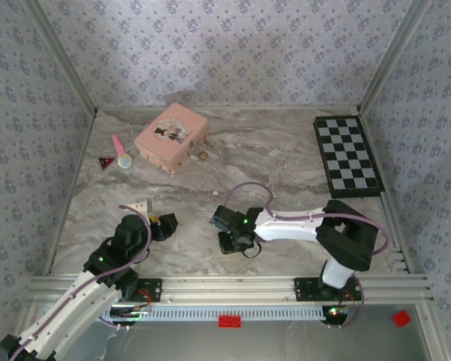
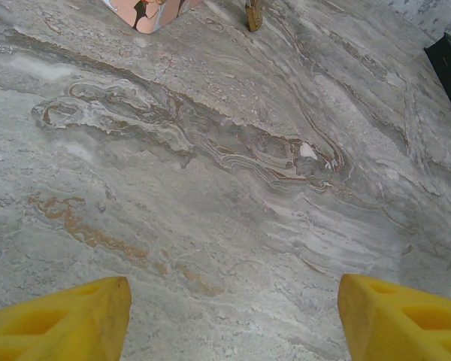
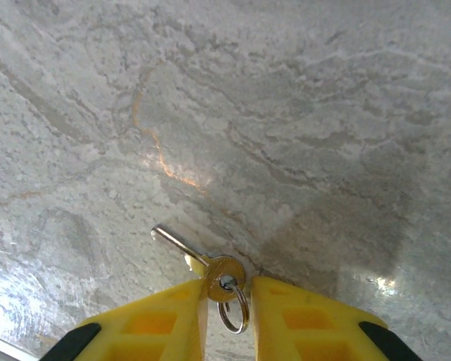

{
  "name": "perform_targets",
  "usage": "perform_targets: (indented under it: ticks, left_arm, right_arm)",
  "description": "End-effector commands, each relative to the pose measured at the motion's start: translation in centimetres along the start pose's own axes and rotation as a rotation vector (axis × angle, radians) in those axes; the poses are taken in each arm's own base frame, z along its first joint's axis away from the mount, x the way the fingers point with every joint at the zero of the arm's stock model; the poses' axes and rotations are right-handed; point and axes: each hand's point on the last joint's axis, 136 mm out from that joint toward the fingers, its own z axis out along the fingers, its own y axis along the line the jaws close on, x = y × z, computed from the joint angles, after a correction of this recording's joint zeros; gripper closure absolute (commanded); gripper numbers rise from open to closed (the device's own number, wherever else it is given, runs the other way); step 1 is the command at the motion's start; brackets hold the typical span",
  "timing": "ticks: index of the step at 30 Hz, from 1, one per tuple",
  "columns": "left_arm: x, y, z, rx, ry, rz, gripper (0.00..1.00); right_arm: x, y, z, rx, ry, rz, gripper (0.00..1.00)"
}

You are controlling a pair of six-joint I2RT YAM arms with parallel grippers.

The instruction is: Unlock the padlock with the key

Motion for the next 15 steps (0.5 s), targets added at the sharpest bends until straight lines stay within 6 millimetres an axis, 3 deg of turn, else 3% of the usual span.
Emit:
perform_targets:
  ticks: [1, 7, 12, 15]
  left_arm:
    - [-0.4, 0.0, -0.2, -0.001, -0.016, 0.001, 0.27]
    - [-0.4, -0.5, -0.1, 0.026, -0.012, -0.010, 0.26]
    - [-0.2, -2.4, 0.5, 0.106, 0.031, -0.029, 0.26]
    - [-0.3, -4.8, 0.7, 0.207, 0.065, -0.032, 0.26]
  right_arm:
    - [0.3, -0.5, 0.6, 0.029, 0.024, -0.001, 0.82]
    - [-0.4, -0.2, -0.1, 0.020, -0.025, -0.025, 0.99]
    - [-2.4, 1.4, -2.5, -0.080, -0.167, -0.075, 1.00]
    - [-3.8, 2.3, -4.9, -0.182, -0.286, -0.084, 1.00]
